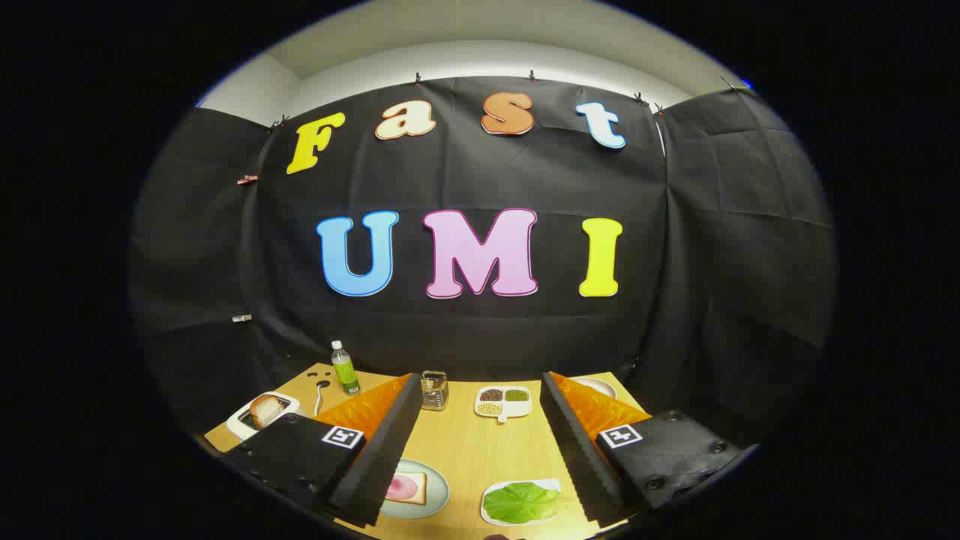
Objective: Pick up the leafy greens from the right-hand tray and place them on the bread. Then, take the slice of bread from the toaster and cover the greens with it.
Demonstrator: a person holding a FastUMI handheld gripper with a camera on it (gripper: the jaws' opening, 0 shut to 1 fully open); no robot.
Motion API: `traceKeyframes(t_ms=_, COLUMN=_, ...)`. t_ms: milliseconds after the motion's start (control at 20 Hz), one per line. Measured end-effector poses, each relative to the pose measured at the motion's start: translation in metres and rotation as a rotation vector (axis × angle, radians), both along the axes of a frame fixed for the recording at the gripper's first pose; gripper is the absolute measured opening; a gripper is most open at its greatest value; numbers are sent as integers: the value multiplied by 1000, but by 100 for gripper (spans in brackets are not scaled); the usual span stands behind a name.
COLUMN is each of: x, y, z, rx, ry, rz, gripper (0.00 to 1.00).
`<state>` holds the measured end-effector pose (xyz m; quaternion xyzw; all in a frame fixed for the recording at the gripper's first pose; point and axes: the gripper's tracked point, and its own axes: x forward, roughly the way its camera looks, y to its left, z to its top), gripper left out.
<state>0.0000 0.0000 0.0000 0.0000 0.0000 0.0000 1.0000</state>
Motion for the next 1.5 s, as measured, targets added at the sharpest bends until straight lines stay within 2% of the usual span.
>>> traceKeyframes(t_ms=900, x=10, y=2, z=-47, rx=28, ry=131, rz=48, gripper=97)
traceKeyframes(t_ms=1150, x=16, y=-5, z=-83, rx=43, ry=227, rz=56, gripper=97)
traceKeyframes(t_ms=1500, x=17, y=-23, z=-162, rx=-31, ry=379, rz=53, gripper=97)
